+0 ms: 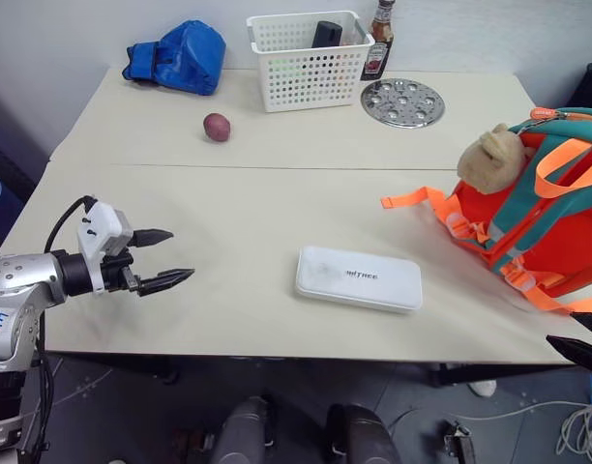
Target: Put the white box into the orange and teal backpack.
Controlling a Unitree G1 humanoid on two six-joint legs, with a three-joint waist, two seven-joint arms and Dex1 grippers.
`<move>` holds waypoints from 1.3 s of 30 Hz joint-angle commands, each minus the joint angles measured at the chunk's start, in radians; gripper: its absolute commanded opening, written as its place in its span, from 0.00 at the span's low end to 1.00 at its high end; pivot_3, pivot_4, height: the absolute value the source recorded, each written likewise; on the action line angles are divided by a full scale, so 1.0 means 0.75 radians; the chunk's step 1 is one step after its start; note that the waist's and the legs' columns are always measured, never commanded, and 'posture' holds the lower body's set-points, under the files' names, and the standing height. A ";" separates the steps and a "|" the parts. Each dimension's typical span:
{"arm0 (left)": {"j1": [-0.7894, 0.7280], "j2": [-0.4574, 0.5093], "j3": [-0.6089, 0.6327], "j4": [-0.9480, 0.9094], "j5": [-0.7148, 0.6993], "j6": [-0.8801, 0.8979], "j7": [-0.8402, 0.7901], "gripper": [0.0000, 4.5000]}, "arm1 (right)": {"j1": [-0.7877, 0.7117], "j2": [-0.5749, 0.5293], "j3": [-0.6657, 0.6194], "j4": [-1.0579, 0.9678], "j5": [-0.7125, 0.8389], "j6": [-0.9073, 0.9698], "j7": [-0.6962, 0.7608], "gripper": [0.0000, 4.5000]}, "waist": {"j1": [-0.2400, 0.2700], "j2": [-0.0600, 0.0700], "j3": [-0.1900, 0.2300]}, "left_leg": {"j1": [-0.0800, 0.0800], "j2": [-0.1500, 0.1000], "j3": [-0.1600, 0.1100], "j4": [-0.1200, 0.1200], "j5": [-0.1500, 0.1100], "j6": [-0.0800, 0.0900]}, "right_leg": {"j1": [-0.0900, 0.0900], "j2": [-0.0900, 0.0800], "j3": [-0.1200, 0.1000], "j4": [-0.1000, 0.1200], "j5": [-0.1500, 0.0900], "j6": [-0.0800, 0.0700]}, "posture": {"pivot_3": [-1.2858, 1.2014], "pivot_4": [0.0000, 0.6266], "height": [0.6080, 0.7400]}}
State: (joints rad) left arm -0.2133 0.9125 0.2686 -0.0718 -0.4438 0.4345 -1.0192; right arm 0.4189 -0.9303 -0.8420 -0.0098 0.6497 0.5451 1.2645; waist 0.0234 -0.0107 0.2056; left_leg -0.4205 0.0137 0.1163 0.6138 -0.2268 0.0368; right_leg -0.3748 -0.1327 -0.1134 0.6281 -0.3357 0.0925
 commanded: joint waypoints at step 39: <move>-0.422 -0.268 -0.472 0.288 0.233 -0.223 -0.101 0.16 | -0.477 0.038 0.656 -0.030 -0.183 -0.218 -0.031 0.00 | 0.001 -0.001 -0.001 | -0.001 0.001 0.002 0.018 -0.002 0.003 | -0.001 0.001 0.003 0.013 0.001 0.002 | 0.52 0.24 1.00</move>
State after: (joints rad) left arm -0.4950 0.7262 -0.0654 0.1293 -0.2885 0.3046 -1.0897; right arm 0.0879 -0.9093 -0.3795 -0.0427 0.5411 0.4079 1.2595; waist 0.0245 -0.0114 0.2048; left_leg -0.4213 0.0144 0.1182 0.6291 -0.2287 0.0395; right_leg -0.3754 -0.1314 -0.1112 0.6389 -0.3345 0.0949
